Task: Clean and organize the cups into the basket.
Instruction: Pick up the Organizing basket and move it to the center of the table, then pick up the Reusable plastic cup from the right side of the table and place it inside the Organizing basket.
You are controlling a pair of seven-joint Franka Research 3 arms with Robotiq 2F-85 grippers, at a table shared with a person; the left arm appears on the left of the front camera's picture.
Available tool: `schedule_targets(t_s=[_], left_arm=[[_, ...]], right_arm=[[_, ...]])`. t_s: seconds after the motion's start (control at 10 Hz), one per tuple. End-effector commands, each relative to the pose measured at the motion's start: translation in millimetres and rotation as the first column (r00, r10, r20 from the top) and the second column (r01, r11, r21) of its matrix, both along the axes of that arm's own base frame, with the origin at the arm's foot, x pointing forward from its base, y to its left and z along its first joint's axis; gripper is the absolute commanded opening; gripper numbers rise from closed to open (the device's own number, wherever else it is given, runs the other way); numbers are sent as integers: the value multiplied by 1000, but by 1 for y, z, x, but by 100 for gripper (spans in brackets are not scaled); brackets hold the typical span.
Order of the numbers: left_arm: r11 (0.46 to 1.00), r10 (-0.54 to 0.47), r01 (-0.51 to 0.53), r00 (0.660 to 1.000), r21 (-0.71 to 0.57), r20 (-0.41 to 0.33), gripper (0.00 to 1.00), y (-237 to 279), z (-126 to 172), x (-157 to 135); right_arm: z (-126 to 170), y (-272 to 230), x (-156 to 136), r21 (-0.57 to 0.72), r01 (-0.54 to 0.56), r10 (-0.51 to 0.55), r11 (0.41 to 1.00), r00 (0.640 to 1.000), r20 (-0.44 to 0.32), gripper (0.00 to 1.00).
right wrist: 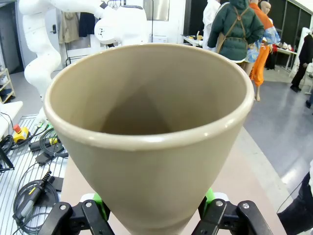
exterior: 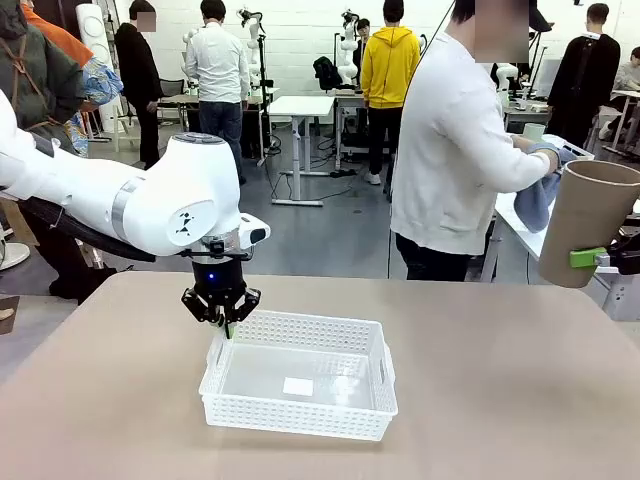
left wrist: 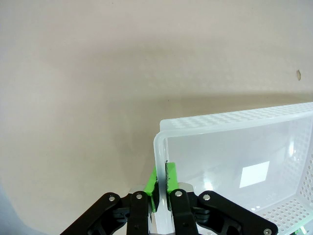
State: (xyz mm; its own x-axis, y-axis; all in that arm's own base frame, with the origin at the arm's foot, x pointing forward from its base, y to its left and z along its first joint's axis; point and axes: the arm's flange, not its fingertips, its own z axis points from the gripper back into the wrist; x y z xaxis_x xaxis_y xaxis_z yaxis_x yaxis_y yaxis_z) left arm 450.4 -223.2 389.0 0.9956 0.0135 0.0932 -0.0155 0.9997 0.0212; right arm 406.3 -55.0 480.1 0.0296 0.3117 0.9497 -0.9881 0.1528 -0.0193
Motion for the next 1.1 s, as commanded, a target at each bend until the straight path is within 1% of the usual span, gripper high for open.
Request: schedule_targets(t_s=[0.0, 0.1, 0.2, 0.3, 0.4, 0.5, 0.6, 0.7, 0.9, 1.0], left_arm=[[1000, -4, 4, 1000, 2, -3, 0, -2, -2, 0], [1000, -4, 4, 1000, 2, -3, 0, -2, -2, 0], [1000, -4, 4, 1000, 2, -3, 0, -2, -2, 0], [1000, -4, 4, 1000, 2, -3, 0, -2, -2, 0], [1000, -4, 4, 1000, 2, -3, 0, -2, -2, 0], [1000, -4, 4, 1000, 2, -3, 0, -2, -2, 0], [1000, -4, 4, 1000, 2, -3, 0, -2, -2, 0], [1000, -4, 4, 1000, 2, -3, 0, -2, -2, 0], [1000, -4, 4, 1000, 2, -3, 0, -2, -2, 0], [1000, -4, 4, 1000, 2, -3, 0, -2, -2, 0]], right_arm=[[1, 1, 0, 6, -8, 7, 1000, 1000, 5, 21], [1, 1, 0, 6, -8, 7, 1000, 1000, 5, 21], [0, 0, 0, 0, 0, 0, 1000, 1000, 0, 81], [32, 34, 3, -105, -12, 16, 994, 999, 38, 81], [64, 73, 11, -216, -34, 44, 976, 998, 43, 81], [91, 119, 22, -334, -61, 72, 941, 997, 18, 81], [102, 160, 32, -448, -89, 84, 889, 996, -32, 81], [103, 199, 40, -551, -115, 86, 827, 993, -78, 81], [86, 271, 50, -701, -198, 91, 685, 978, -187, 81], [77, 299, 48, -738, -220, 91, 638, 973, -210, 81]])
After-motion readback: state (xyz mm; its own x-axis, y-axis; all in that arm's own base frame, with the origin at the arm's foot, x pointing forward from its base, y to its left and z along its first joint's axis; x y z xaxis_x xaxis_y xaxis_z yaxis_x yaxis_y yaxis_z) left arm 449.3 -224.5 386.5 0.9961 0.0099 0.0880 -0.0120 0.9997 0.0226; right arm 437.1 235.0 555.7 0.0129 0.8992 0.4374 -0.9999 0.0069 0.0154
